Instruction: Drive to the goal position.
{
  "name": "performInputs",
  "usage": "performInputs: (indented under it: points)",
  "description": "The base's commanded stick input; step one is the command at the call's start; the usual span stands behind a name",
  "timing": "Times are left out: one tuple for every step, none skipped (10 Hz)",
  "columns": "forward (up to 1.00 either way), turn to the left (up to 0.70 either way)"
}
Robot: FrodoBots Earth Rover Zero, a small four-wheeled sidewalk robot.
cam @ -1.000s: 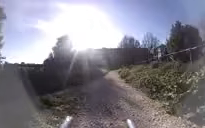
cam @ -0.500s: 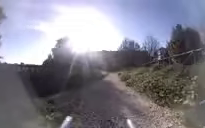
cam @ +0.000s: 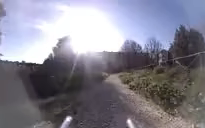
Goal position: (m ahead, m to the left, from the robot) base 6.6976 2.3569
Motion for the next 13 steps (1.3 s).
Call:
performInputs:
  points:
    - [0.5, 0.0]
    - [0.5, 0.0]
    - [0.5, 0.0]
    - [0.5, 0.0]
    - [0.5, 0.0]
    - [0.5, 0.0]
    - [0.5, 0.0]
    - [0.5, 0.0]
    - [0.5, 0.0]
    - [0.5, 0.0]
    - [0.5, 0.0]
    - [0.5, 0.0]
    - [0.5, 0.0]
